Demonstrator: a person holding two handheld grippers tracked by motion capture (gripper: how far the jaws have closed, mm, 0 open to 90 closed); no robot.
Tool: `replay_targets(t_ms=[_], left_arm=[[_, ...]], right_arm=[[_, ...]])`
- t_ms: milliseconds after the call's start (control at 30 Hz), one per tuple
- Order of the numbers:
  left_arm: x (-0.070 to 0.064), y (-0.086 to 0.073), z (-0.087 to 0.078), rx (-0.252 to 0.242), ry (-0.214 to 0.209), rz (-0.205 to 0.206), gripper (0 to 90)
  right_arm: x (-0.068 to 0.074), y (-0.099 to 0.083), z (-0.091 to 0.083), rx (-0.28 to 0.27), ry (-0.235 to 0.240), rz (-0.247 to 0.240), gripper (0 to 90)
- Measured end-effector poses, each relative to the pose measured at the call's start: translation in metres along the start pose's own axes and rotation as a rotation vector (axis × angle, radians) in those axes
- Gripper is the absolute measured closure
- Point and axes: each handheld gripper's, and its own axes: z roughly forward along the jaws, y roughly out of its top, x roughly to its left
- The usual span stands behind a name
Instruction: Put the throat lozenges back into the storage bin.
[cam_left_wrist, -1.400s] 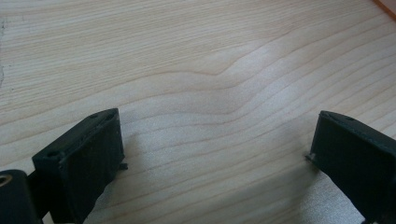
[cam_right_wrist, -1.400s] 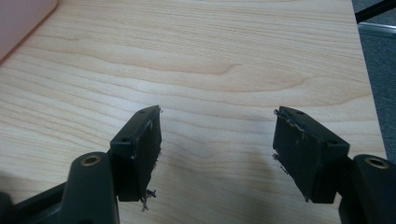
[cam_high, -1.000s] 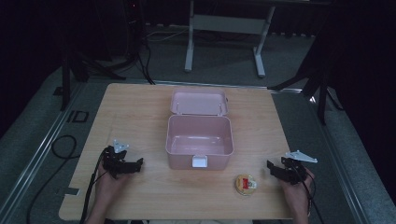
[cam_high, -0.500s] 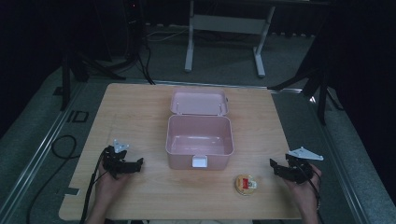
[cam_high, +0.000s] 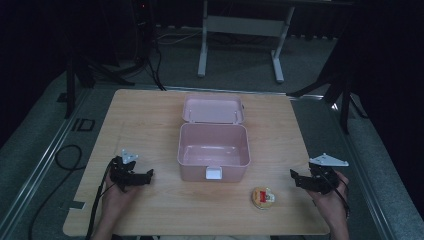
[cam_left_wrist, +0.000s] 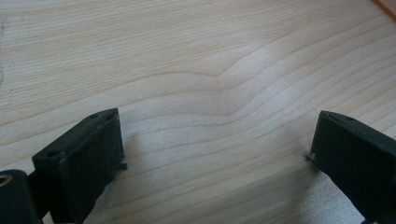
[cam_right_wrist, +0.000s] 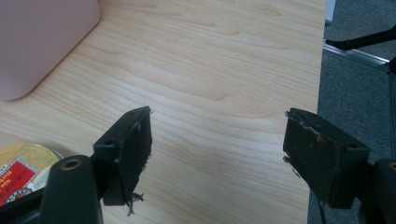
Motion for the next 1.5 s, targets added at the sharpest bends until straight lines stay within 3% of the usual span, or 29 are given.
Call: replay_targets(t_ms=[533,700,933,1133,1500], left_arm=[[0.000,0.000,0.000,0.000,0.000,0.000,2.9],[0.000,0.000,0.000,0.000,0.000,0.000,2.9],[0.000,0.000,0.000,0.000,0.000,0.000,3.0],[0.000,0.000,0.000,0.000,0.000,0.000,3.0],[0.000,0.000,0.000,0.000,0.000,-0.001,2.9]], right_arm=[[0.014,0.011,-0.010,0.057,0.000,-0.093,20.7],[0.017,0.016,-0.014,0.079,0.026,-0.133,20.1],[0.018,0.022,-0.018,0.099,0.054,-0.138,19.7],[0.019,0.025,-0.020,0.129,0.047,-0.172,19.7],[0.024,0.028,-0.021,0.151,0.063,-0.193,19.7]])
